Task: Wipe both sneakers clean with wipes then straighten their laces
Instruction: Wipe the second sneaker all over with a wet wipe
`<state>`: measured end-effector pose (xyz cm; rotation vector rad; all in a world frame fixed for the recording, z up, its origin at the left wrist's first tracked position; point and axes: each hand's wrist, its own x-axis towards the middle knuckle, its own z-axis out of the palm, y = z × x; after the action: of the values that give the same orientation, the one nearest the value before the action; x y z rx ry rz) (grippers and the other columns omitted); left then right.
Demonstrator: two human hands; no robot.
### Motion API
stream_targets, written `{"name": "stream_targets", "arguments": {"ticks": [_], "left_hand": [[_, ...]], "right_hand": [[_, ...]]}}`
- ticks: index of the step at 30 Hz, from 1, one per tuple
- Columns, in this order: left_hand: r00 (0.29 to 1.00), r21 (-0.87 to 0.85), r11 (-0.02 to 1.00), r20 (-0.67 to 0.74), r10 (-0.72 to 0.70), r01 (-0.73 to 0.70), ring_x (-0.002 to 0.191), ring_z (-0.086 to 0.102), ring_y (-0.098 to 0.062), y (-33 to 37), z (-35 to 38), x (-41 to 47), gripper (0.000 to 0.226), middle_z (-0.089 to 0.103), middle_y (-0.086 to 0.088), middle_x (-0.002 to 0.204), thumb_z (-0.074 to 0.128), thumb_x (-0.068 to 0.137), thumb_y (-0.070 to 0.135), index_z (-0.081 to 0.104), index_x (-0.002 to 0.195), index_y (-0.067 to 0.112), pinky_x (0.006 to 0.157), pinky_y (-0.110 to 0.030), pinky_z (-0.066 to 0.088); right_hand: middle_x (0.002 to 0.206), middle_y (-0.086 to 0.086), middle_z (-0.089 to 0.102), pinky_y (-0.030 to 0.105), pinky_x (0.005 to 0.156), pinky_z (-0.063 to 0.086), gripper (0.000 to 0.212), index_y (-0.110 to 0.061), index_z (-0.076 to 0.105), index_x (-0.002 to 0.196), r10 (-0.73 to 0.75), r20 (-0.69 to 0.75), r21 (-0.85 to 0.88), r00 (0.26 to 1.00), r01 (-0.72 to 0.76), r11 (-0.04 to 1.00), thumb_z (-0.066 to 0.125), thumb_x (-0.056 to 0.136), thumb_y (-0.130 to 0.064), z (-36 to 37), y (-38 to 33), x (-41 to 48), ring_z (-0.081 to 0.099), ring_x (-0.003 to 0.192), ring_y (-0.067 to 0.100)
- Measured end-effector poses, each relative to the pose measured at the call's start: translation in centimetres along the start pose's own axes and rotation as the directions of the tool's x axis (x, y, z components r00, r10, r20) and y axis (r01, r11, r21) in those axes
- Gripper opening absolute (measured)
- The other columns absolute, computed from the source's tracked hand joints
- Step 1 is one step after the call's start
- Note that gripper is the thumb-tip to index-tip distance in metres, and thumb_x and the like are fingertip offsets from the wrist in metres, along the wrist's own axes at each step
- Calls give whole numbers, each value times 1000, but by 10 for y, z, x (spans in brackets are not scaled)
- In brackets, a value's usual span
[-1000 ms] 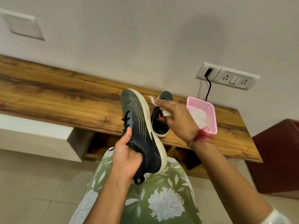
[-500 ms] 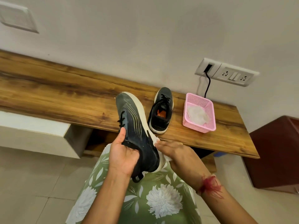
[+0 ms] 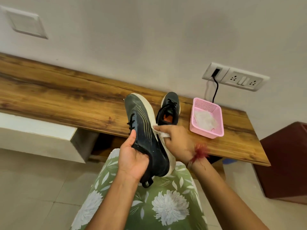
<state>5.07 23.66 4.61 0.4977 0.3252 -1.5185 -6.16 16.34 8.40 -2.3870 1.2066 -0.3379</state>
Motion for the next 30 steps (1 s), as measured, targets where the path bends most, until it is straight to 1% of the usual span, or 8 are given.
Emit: {"name": "stream_targets", "arguments": {"ticks": [5,10,12,15,18,21,27,30], "left_hand": [[998,-16,998,-42,53,-53,99,63,-28,8,-6,3,34,72,-15,99,48,97,31,68,104,6,93,-43,45],[996,2,997,-44,78,-78,96,64,-27,11,-9,5,31,73,-12,95,48,96,32,69,101,8,95,-43,45],[996,-6,997,-28,79,-79,98,64,-28,13,-7,5,33,73,-13,97,49,96,32,70,100,8,97,-44,44],[997,9,997,-13,75,-75,97,64,-27,11,-4,2,32,72,-13,97,49,96,32,70,100,8,97,-44,45],[999,-5,999,12,46,-46,97,64,-28,9,0,-2,35,72,-15,99,48,96,34,70,103,7,94,-44,46],[999,-45,998,31,33,-32,101,63,-29,14,0,-5,38,71,-17,103,47,96,35,68,108,5,91,-44,46],[1000,-65,998,10,5,-4,103,62,-31,11,-1,-6,37,70,-17,104,50,94,35,68,107,5,88,-48,46],[1000,-62,998,-5,-2,2,101,63,-30,8,1,-6,35,71,-16,101,51,94,35,68,105,6,89,-47,46]], "right_hand": [[121,-1,64,23,101,39,59,-18,61,124,-62,66,-12,996,63,998,49,73,10,18,1,-47,56,116,14],[118,-17,60,7,84,43,54,-29,63,119,51,218,28,975,-58,998,46,83,7,5,5,-79,59,101,-1],[113,-19,61,7,75,45,55,-35,65,113,78,70,125,994,-86,988,50,82,8,-4,2,-74,60,88,-6],[110,-10,63,1,88,36,54,-20,66,115,20,-280,125,960,16,992,51,76,14,-11,-2,-45,55,99,-8],[126,-1,58,15,106,30,46,-11,59,125,-86,-156,16,984,90,996,47,81,-2,-1,-5,-21,49,119,6],[135,1,52,35,107,38,60,-13,54,131,-179,-30,-43,983,178,983,52,75,8,16,9,-33,48,125,14],[132,-4,55,23,101,35,90,-18,55,129,-95,-140,-119,986,79,990,66,48,21,31,19,-98,51,118,8],[126,-5,60,29,94,44,99,-22,57,127,-68,-100,-163,993,51,985,73,39,20,35,22,-119,59,110,9]]}}
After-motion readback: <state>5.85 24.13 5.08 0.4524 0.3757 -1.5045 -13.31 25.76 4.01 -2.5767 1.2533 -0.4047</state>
